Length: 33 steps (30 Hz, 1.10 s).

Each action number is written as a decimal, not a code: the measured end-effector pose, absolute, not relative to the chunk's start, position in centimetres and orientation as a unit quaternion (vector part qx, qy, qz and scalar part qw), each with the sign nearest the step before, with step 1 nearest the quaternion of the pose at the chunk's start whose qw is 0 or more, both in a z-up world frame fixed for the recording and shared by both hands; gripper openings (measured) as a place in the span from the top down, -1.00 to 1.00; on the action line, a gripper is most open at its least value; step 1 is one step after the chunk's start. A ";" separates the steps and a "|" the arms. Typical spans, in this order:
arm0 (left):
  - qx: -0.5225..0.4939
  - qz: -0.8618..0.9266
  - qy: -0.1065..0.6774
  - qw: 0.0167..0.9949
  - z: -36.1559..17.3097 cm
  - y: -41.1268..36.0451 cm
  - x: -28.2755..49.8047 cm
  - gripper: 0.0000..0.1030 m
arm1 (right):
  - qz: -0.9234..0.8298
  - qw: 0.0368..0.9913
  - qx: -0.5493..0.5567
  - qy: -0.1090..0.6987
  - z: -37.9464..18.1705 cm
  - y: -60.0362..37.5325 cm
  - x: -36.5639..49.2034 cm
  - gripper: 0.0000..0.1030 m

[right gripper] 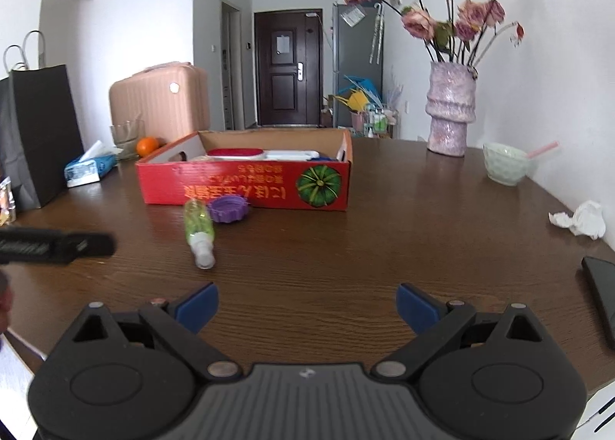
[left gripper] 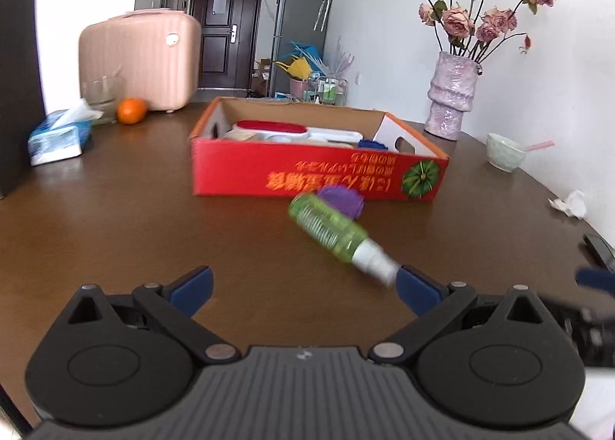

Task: Organize rigid objects
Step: 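Lift both tools out of the box toward the spray bottle, then grasp the green spray bottle with left tool while right tool grasps the purple cap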

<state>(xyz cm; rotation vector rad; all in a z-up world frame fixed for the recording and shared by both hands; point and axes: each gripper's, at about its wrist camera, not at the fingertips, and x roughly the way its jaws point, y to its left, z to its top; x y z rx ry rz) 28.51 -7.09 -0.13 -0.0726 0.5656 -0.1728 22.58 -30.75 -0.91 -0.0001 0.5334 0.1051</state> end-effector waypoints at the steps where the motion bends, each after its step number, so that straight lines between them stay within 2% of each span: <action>1: -0.031 -0.079 0.278 0.957 -0.4 -8.0 29.8 -1.00 | 0.049 0.963 0.001 0.264 -1.1 -31.0 23.0 -0.93; 6: -0.034 -0.078 0.298 0.951 -1.5 -11.4 35.6 -1.00 | 0.032 0.961 0.016 0.273 -1.9 -32.6 24.8 -0.93; 10: 0.010 -0.082 0.311 0.947 -3.4 -12.9 38.0 -0.97 | 0.026 0.960 0.017 0.279 -2.5 -33.2 26.3 -0.93; 11: 0.015 -0.086 0.310 0.947 -3.9 -12.8 38.0 -0.87 | 0.026 0.960 0.017 0.280 -2.7 -33.3 26.6 -0.93; 12: 0.018 -0.091 0.310 0.946 -4.1 -12.6 37.9 -0.63 | 0.029 0.959 0.017 0.281 -2.8 -33.3 27.0 -0.93; 13: 0.015 -0.096 0.315 0.944 -4.3 -12.1 37.9 -0.48 | 0.033 0.959 0.015 0.282 -2.9 -33.1 27.5 -0.93; 14: 0.004 -0.107 0.314 0.943 -4.3 -11.2 37.6 -0.12 | 0.039 0.958 0.011 0.282 -3.0 -33.0 28.0 -0.93; 15: 0.001 -0.111 0.309 0.944 -4.2 -10.4 37.3 0.11 | 0.044 0.958 0.009 0.283 -3.0 -32.7 28.6 -0.93; 18: 0.019 -0.099 0.300 0.949 -3.8 -7.7 36.2 0.26 | 0.070 0.958 0.001 0.278 -2.6 -31.2 31.1 -0.93; 21: 0.027 -0.096 0.299 0.949 -3.4 -5.6 35.8 0.22 | 0.100 0.956 -0.014 0.275 -2.3 -28.9 34.2 -0.93; 22: 0.030 -0.103 0.294 0.950 -3.3 -5.3 36.0 0.14 | 0.106 0.954 -0.025 0.278 -2.2 -28.0 35.3 -0.92; 24: 0.045 -0.115 0.279 0.952 -3.4 -5.2 36.7 -0.28 | 0.112 0.952 -0.043 0.281 -2.2 -26.3 37.4 -0.92; 26: 0.060 -0.126 0.281 0.950 -3.6 -5.3 37.9 -0.31 | 0.129 0.947 -0.048 0.290 -2.5 -24.7 39.5 -0.85; 31: 0.000 -0.143 0.317 0.938 -4.1 -3.9 42.1 0.01 | 0.159 0.932 -0.038 0.325 -3.3 -22.5 43.0 -0.73; 32: -0.008 -0.142 0.319 0.937 -4.2 -3.7 42.6 0.16 | 0.160 0.931 -0.040 0.327 -3.4 -22.2 43.4 -0.68; 33: -0.015 -0.145 0.318 0.937 -4.2 -3.5 42.9 0.40 | 0.162 0.930 -0.041 0.329 -3.6 -22.0 43.8 -0.64</action>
